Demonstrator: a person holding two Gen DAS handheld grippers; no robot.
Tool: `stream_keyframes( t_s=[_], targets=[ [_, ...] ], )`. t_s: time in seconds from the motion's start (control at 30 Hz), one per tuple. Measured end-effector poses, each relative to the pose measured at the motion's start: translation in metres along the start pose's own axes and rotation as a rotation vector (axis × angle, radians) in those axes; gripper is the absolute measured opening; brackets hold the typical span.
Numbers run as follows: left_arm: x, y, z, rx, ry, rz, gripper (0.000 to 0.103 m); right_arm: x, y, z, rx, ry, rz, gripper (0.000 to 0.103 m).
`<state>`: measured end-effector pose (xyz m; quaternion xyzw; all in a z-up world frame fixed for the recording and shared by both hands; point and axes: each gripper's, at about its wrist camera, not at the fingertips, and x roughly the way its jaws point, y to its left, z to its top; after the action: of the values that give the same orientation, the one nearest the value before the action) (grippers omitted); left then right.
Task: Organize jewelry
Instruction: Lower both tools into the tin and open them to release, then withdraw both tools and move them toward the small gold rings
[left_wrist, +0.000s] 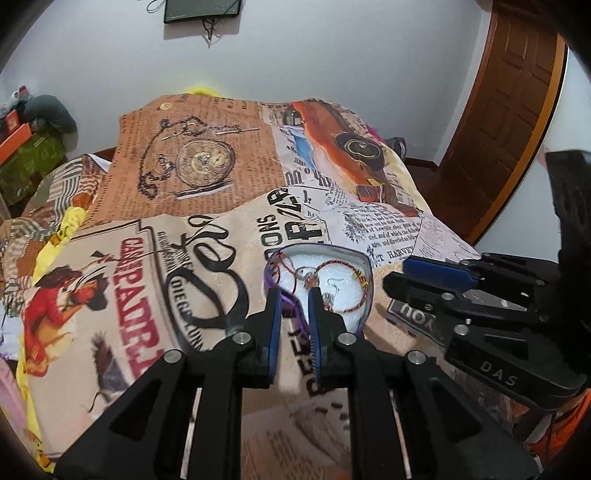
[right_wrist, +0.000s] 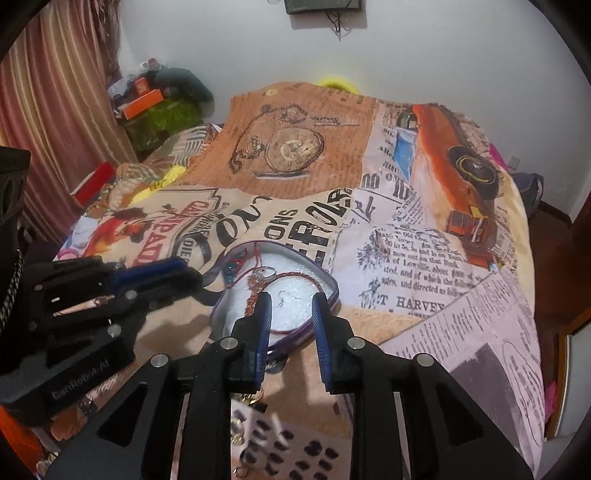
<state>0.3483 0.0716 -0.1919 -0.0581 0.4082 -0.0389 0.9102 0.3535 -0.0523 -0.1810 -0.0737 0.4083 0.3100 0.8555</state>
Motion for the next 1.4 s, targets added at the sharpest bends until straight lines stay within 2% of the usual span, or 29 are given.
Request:
stream_keyframes(
  t_s=[0.1, 0.57, 0.6, 0.63, 0.7, 0.73, 1.0, 1.23, 1.4],
  targets=[
    [-0.013, -0.001, -0.006, 0.008, -0.007, 0.007, 0.024, -0.012, 0.009, -0.003, -0.021, -0.016, -0.017, 0.020],
    [-0.065, -0.018, -0.039, 0.043, -0.025, 0.000, 0.028, -0.060, 0.028, -0.026, -0.011, -0.082, -0.038, 0.022],
    [-0.067, -0.020, -0.042, 0.043, -0.022, -0.006, 0.029, -0.061, 0.028, -0.028, -0.013, -0.081, -0.040, 0.027],
    [-0.068, -0.021, -0.043, 0.043, -0.020, -0.009, 0.029, -0.064, 0.029, -0.031, -0.013, -0.083, -0.043, 0.039],
    [-0.069, -0.023, -0.049, 0.045, -0.011, -0.014, 0.030, -0.070, 0.029, -0.038, -0.009, -0.104, -0.051, 0.054],
    [-0.068, -0.025, -0.052, 0.048, -0.004, -0.014, 0.030, -0.072, 0.029, -0.041, -0.009, -0.112, -0.045, 0.055],
    [-0.050, -0.033, -0.077, 0.052, 0.074, -0.047, 0.030, -0.067, 0.025, -0.066, -0.012, -0.068, -0.067, 0.055],
    [-0.032, -0.038, -0.096, 0.074, 0.121, -0.056, 0.030, -0.041, 0.018, -0.088, -0.029, 0.024, -0.071, 0.054],
    [-0.023, -0.034, -0.100, 0.080, 0.138, -0.044, 0.030, -0.026, 0.019, -0.088, -0.067, 0.077, -0.042, 0.046]
  ],
)
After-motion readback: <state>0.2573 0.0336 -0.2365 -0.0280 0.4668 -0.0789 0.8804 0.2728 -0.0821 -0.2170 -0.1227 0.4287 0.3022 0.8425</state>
